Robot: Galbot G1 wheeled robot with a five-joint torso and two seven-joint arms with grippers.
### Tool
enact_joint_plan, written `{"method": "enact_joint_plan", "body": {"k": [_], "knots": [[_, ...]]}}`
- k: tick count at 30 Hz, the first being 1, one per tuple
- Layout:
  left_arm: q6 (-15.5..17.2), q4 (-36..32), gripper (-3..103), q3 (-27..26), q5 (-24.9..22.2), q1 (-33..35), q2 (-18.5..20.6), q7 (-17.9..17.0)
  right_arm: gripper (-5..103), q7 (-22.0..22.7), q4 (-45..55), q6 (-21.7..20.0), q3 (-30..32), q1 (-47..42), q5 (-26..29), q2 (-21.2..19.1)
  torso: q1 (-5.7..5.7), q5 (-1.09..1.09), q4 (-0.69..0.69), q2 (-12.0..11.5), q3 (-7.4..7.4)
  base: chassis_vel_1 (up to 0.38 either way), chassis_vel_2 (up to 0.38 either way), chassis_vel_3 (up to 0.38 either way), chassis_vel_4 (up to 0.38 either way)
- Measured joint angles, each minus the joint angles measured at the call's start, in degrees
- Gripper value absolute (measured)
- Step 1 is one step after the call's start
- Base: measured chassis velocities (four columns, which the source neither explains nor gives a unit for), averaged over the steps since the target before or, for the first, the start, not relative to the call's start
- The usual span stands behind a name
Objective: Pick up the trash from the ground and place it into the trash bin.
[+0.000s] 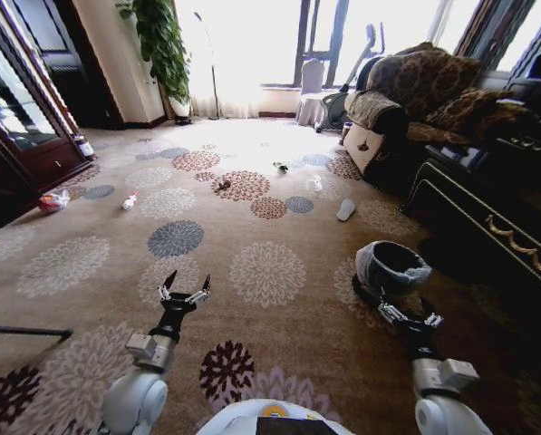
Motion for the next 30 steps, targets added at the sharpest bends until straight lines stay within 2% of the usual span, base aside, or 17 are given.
{"method": "enact_joint_plan", "body": {"k": [6,10,30], "knots": [[0.0,-0.3,100,-0.1,0.4,0.1,-0.3,-0.7,100,-1.0,0.1,-0.5,0.1,0.0,1.1,0.0,0.0,0.0,0.0,0.0,0.0,0.0,0.0,0.0,0.0],[0.5,-0.4,100,-0.1,0.8,-0.1,-0.4,-1.5,100,-1.1,0.3,-1.7,0.3,-0.2,-0.5,0.1,0.0,0.0,0.0,0.0,0.0,0.0,0.0,0.0,0.0],[-0.1,0.0,100,-0.4,2.5,0.1,-0.3,-0.9,100,-1.9,0.5,-1.5,0.6,-0.8,-1.1,0.2,0.0,0.0,0.0,0.0,0.0,0.0,0.0,0.0,0.0]]}}
